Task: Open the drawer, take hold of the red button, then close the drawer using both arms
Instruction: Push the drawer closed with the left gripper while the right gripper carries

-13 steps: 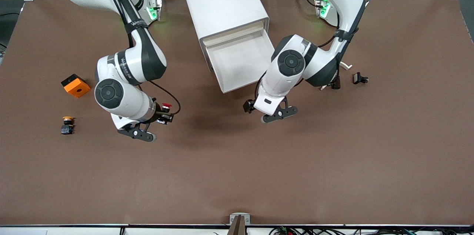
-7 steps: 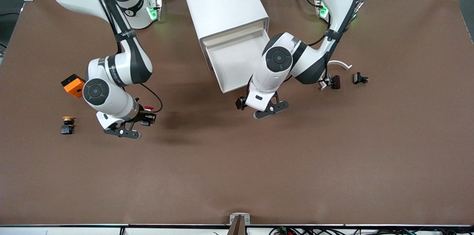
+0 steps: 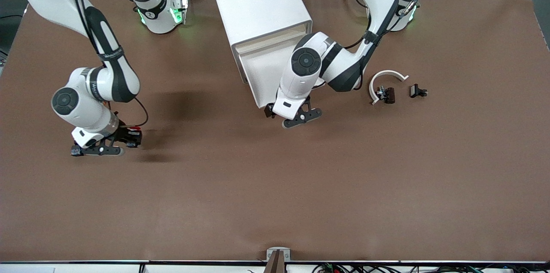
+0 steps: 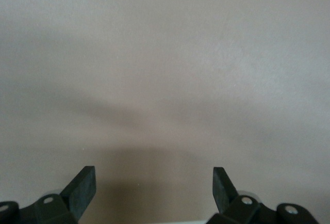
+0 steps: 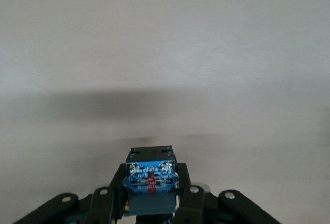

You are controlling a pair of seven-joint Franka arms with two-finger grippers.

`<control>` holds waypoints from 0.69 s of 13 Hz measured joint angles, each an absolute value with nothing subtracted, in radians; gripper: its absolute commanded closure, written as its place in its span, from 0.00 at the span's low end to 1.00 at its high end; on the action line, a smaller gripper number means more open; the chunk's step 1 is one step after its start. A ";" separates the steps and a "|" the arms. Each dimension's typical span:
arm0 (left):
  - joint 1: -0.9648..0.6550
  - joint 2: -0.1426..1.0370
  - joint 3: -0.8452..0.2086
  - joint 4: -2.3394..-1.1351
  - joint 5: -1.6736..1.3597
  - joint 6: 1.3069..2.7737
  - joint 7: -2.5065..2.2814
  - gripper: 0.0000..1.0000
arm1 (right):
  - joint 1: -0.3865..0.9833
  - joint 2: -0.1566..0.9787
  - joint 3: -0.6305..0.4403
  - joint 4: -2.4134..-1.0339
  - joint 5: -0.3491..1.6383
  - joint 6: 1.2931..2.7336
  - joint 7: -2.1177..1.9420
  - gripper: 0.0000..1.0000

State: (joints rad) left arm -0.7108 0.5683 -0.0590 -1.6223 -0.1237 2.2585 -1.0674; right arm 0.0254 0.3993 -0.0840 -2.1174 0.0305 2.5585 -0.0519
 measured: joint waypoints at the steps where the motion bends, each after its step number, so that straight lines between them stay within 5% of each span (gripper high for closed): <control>1: -0.717 0.568 -0.059 -1.627 -0.124 2.252 -1.072 0.00 | 0.003 0.400 -0.084 -2.122 0.030 2.568 -0.073 1.00; 9: -0.762 0.568 -0.059 -1.630 -0.124 2.193 -1.125 0.00 | -0.067 0.469 -0.080 -2.140 0.016 2.675 -0.093 1.00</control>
